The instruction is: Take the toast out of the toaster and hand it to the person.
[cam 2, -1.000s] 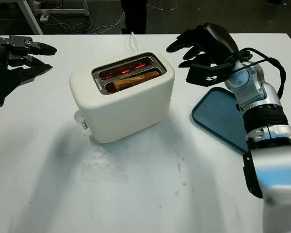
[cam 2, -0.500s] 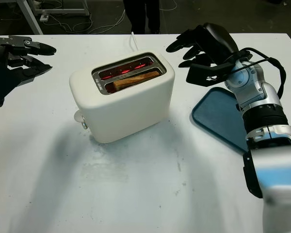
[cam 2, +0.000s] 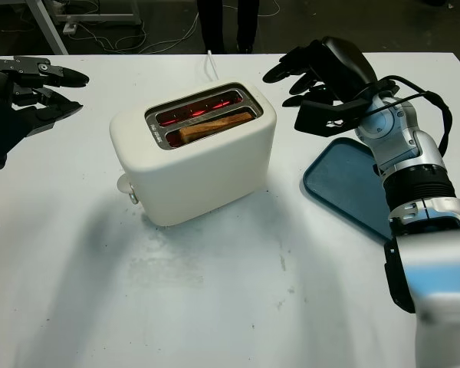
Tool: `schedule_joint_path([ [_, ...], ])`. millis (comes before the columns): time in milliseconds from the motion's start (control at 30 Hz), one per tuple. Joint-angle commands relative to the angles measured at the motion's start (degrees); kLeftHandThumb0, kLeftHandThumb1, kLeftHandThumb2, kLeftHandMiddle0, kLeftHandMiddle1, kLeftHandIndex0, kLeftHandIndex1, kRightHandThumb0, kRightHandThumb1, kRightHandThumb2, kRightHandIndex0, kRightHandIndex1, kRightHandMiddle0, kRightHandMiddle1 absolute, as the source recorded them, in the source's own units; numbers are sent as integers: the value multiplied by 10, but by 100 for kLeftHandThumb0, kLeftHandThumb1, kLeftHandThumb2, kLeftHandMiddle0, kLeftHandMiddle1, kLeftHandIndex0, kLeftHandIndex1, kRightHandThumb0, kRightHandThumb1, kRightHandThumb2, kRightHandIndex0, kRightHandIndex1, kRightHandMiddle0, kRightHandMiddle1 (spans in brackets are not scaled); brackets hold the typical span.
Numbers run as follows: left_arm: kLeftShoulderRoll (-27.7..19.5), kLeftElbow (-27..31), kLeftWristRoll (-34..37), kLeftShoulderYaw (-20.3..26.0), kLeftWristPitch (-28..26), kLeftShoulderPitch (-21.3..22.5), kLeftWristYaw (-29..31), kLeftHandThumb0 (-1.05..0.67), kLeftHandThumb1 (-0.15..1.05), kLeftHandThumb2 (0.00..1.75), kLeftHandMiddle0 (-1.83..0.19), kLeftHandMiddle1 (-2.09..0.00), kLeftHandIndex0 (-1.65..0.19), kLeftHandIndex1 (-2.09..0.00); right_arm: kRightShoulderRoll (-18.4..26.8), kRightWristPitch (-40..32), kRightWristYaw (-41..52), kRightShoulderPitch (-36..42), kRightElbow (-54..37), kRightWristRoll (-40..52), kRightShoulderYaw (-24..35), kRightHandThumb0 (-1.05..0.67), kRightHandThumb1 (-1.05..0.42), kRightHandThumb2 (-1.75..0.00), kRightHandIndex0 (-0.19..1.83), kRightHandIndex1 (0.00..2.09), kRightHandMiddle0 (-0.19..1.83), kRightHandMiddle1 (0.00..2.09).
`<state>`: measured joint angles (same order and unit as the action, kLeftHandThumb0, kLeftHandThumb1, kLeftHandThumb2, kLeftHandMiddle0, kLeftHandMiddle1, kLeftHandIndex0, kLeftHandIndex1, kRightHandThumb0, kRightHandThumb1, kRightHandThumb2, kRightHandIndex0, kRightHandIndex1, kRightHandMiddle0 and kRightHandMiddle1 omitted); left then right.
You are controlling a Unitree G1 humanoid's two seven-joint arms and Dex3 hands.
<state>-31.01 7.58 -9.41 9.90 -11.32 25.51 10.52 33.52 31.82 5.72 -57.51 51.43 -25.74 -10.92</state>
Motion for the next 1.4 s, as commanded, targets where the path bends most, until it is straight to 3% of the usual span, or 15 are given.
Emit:
schedule_joint_path([
  [0,0,4,-2,3,-2,-11,-4,-12,85,0,-81,-87,-98,-25,6,12,-6,5,2,1,0,-3,-66,0,135,1,111,0],
  [1100,1,9,-10,1,-9,-11,-7,-13,84,0,-82,-85,-99,-24,6,17,-7,4,5,1,1,-7,-66,0,135,1,111,0],
  [1367,-4,-1,-10,-2,14,-11,-5,-11,84,0,-83,-85,-100,-24,7,19,-10,3,6,-3,-1,-5,-66,0,135,0,111,0],
])
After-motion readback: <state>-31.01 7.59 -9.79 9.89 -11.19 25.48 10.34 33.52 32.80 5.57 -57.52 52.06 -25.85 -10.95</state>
